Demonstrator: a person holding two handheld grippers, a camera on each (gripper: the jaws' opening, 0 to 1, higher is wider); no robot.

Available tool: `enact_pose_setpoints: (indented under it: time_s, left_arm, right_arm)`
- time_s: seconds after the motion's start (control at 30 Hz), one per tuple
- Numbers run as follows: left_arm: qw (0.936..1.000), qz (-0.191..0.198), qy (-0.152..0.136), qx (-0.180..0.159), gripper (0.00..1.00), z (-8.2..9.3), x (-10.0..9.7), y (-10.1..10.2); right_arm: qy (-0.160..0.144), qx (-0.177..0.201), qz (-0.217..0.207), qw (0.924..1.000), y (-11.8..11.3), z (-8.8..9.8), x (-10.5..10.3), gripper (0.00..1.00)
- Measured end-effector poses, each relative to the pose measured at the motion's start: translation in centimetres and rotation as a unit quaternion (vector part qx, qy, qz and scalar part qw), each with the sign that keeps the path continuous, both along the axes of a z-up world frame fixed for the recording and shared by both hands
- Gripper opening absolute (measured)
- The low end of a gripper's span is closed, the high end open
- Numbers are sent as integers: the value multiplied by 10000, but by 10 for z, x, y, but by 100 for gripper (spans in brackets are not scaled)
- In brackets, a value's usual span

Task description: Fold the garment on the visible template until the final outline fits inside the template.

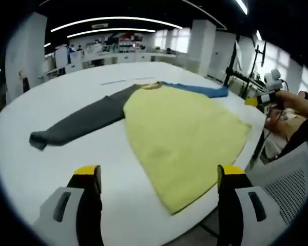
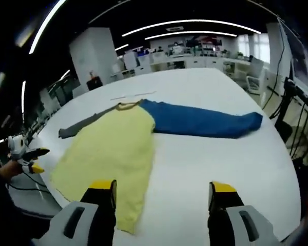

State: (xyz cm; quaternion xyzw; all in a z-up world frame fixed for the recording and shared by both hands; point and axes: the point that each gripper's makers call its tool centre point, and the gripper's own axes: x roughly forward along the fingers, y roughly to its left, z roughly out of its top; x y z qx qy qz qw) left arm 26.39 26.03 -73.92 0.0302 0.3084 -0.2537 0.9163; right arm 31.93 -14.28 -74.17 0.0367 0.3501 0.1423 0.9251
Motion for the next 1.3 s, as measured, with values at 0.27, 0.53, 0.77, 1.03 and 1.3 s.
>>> enact_pose_setpoints:
  time_s: [0.27,0.53,0.77,1.03,1.3]
  left_arm:
    - [9999,-43,-93,26,99,4,3,-1]
    - [9997,-58,-235,45,99,9,12,-1]
    - [9996,-72,-257,74,99,9,19,-4]
    - [9991,-64,-416,-67,99,12,28,-3]
    - [9997,5,-245,74,95,-3,32,8]
  right_arm:
    - [-181,-101,-171,9996,-42,4,35,77]
    - [-231,-134,-361,9990,-78,8,69,76]
    - [-206,-247,-493,9983,-103,3,93,72]
    - [-475,-465,-903,9937,-136,3,120,63]
    - [-391,-464,-1153,9915,-149,-8,140,45]
